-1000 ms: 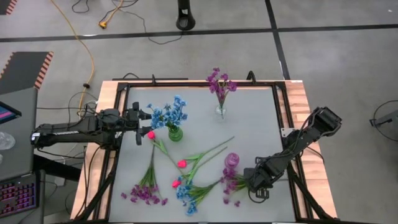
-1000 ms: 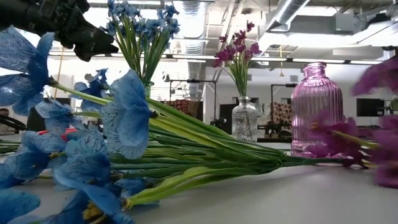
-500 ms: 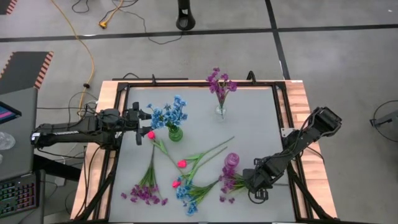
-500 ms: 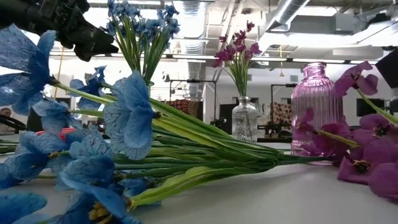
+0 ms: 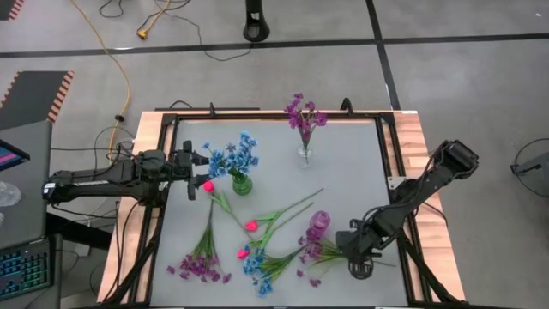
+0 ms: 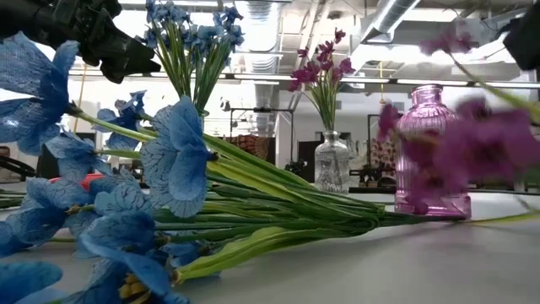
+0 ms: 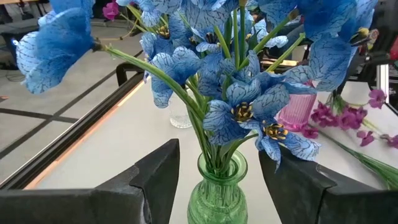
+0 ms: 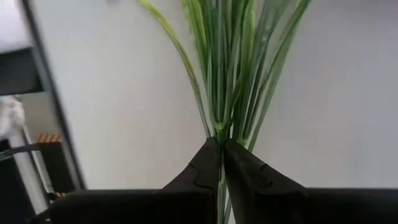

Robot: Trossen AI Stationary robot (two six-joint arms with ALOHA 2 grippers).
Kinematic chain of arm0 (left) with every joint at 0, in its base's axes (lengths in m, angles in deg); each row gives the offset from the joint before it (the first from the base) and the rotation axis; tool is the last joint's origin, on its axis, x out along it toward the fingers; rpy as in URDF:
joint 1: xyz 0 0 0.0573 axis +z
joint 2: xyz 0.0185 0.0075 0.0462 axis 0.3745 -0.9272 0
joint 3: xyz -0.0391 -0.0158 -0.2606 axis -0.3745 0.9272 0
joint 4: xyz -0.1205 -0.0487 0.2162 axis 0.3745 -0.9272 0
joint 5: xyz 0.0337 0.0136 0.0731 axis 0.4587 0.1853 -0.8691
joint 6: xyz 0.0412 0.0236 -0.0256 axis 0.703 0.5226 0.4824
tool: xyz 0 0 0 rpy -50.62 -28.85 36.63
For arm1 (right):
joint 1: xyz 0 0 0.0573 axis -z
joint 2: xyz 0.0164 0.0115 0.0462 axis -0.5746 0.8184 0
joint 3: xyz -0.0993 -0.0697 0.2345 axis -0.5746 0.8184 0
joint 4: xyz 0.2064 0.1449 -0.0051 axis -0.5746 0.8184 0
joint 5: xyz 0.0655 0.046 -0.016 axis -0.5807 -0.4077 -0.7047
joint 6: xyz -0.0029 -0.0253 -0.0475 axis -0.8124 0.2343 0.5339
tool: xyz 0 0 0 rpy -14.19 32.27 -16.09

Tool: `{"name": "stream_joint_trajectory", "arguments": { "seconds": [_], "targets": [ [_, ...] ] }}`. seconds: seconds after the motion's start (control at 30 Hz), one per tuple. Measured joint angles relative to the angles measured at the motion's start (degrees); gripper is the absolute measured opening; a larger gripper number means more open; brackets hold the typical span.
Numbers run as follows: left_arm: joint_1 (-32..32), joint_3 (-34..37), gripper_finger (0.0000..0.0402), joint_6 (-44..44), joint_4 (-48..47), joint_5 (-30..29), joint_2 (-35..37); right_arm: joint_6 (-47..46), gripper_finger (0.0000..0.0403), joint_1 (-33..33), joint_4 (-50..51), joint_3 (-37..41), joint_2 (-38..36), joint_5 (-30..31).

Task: Sort flowers into vase by color
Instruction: Put the right purple flowers into the transparent flower vase

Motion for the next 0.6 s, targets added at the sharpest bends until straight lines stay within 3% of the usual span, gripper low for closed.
{"name": "stream_joint_trajectory", "arguments": {
  "seconds": [0.2, 0.6],
  "targets": [
    [0.02, 0.0, 0.0209, 0.0, 0.02, 0.0, 0.0, -0.13, 0.0025, 0.45, -5.55, 0.0, -3.52, 0.04],
    [0.0, 0.0, 0.0209, 0.0, 0.02, 0.0, 0.0, 1.18, 0.0025, 5.34, -16.5, -0.09, -6.95, 1.51]
  ]
}}
